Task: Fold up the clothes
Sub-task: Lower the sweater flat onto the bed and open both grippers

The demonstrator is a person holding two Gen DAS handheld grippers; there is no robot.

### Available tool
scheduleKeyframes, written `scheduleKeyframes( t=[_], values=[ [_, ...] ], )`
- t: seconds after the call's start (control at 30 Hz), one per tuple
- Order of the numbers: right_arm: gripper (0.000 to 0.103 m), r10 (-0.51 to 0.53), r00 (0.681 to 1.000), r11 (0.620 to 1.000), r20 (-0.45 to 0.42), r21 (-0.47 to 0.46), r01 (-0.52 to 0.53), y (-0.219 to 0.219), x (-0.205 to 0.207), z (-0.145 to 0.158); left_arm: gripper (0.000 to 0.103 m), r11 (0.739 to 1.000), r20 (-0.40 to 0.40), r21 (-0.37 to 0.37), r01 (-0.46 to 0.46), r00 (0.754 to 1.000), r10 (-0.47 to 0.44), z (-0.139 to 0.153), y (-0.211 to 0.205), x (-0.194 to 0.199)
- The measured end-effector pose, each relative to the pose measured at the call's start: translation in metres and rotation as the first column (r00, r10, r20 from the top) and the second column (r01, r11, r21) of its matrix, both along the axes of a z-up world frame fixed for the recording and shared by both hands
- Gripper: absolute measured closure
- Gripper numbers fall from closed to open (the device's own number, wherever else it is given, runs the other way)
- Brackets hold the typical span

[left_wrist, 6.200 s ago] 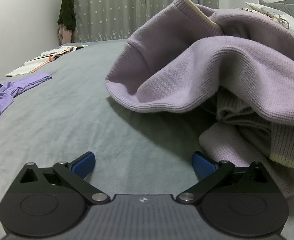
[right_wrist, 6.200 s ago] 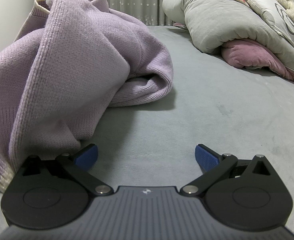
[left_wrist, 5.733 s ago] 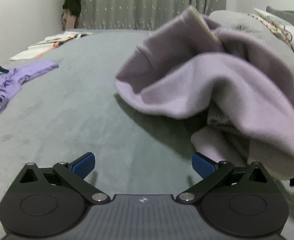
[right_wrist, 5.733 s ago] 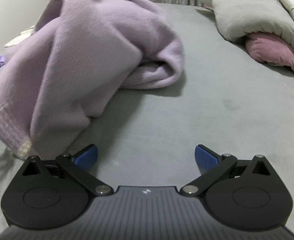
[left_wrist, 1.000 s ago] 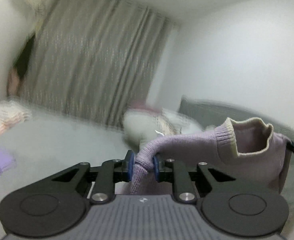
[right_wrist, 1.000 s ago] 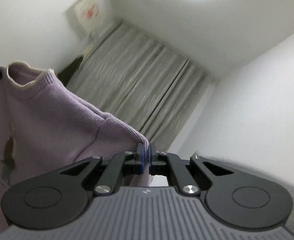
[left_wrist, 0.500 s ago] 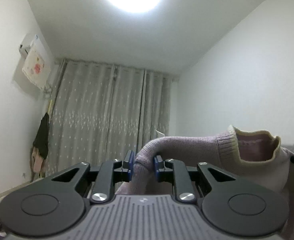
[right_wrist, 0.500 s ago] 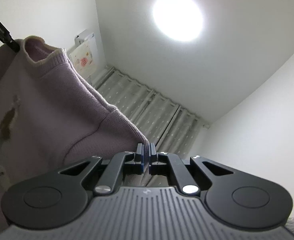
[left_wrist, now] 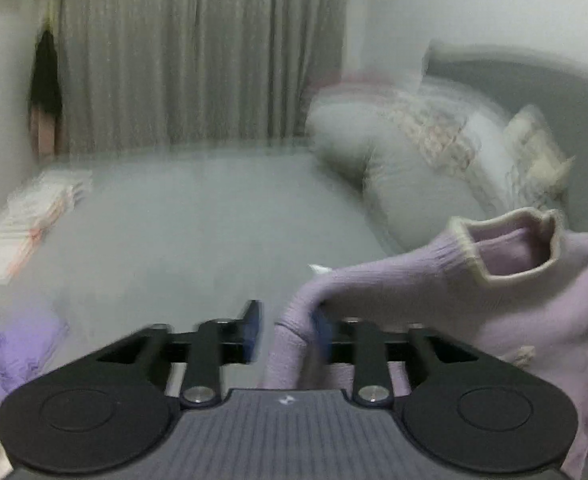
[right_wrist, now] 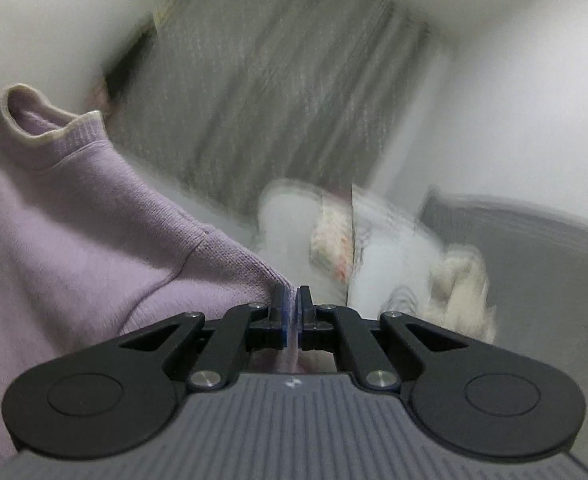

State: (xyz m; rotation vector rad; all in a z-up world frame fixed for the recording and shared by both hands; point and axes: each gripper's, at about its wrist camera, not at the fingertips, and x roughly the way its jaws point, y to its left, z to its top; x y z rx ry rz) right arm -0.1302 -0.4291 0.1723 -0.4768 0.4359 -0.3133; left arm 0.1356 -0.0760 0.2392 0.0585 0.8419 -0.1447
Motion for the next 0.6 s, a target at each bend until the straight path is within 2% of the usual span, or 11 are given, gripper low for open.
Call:
scheduleKeyframes(
  t=[0.03,0.1,0.13,0.2,0.27,0.33,0.37,0.43,0.5,0.53,0.6],
  values=[
    [0.096,-0.079,0.995,0.996,-0.067,-0.046,0.076,-0.001,0.028,-0.035,0.061,0.998,-0.031,0.016,-0.068,0.997,0.068,-0.019,0.001,0.015],
    [0.09,-0.105,0.989,0.994,-0.108,-0.022,0.104,0.001,0.053,-0.058,0.056,0.985,-0.045,0.026,-0.173,0.984,0.174,-0.048,0.008,0.031],
    [0.077,-0.08,0.992,0.995,-0.095,0.051,0.085,-0.001,0.047,-0.076,0.049,0.983,-0.051,-0.007,-0.184,0.982,0.183,-0.055,0.016,0.027],
    [0.061,-0.041,0.995,0.995,-0.091,0.09,0.049,-0.001,0.024,-0.093,0.045,0.981,-0.061,-0.112,-0.16,0.986,0.154,-0.062,0.039,0.008],
    [0.047,-0.009,0.994,0.984,-0.111,0.177,0.029,-0.018,0.05,-0.099,0.043,0.969,-0.067,-0.202,-0.141,0.989,0.129,-0.069,0.062,-0.017],
    [0.042,0.008,0.992,0.952,-0.129,0.303,0.032,-0.035,0.055,-0.083,0.039,0.958,-0.065,-0.262,-0.12,0.992,0.107,-0.072,0.085,-0.057],
    [0.042,-0.001,0.99,0.913,-0.139,0.404,0.057,-0.044,0.036,-0.085,0.037,0.954,-0.049,-0.282,-0.105,0.994,0.096,-0.071,0.094,-0.08],
    [0.039,-0.004,0.991,0.866,-0.133,0.494,0.07,-0.059,0.041,-0.071,0.022,0.95,-0.017,-0.301,-0.081,0.997,0.079,-0.068,0.106,-0.114],
    [0.036,0.007,0.994,0.809,-0.112,0.585,0.06,-0.048,0.022,-0.062,0.022,0.961,0.025,-0.275,-0.021,0.999,0.029,-0.067,0.102,-0.147],
    [0.03,0.014,0.994,0.806,-0.111,0.589,0.055,-0.054,0.041,-0.055,0.022,0.966,0.031,-0.257,-0.013,0.999,0.022,-0.074,0.099,-0.157],
    [0.02,0.062,0.994,0.773,-0.088,0.634,0.008,-0.034,0.031,-0.051,0.022,0.981,0.044,-0.193,0.011,0.999,-0.003,-0.092,0.083,-0.169]
  ],
)
